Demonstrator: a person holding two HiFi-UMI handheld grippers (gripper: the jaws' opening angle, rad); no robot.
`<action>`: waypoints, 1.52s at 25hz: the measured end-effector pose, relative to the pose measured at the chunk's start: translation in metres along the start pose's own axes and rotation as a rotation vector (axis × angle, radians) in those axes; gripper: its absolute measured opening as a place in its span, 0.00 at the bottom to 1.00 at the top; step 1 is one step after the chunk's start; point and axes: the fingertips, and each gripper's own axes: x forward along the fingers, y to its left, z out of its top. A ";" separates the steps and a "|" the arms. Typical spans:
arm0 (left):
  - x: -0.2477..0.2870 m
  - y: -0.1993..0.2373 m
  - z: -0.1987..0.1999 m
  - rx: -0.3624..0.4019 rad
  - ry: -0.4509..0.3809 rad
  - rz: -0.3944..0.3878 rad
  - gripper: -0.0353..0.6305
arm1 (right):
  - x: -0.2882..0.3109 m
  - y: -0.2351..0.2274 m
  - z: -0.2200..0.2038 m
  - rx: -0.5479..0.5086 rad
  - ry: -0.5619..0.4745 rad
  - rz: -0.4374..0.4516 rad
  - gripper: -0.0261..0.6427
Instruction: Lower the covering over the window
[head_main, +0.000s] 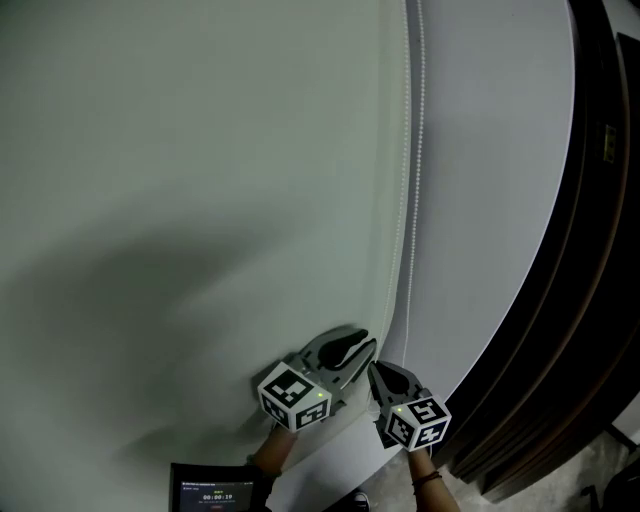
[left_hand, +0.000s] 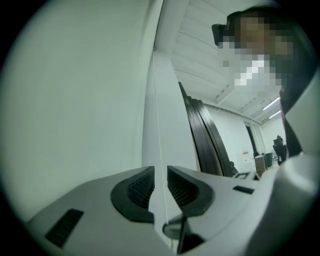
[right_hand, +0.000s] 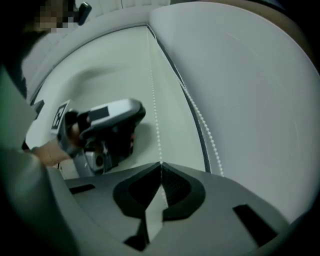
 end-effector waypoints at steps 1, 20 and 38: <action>0.004 0.001 0.015 0.014 -0.027 -0.012 0.15 | 0.000 0.004 -0.001 0.003 -0.010 0.004 0.06; 0.001 0.007 -0.081 -0.076 0.209 0.022 0.06 | -0.013 0.006 -0.130 0.108 0.259 -0.049 0.06; -0.068 -0.012 -0.134 -0.077 0.291 0.056 0.16 | -0.059 0.050 -0.152 0.121 0.258 -0.134 0.19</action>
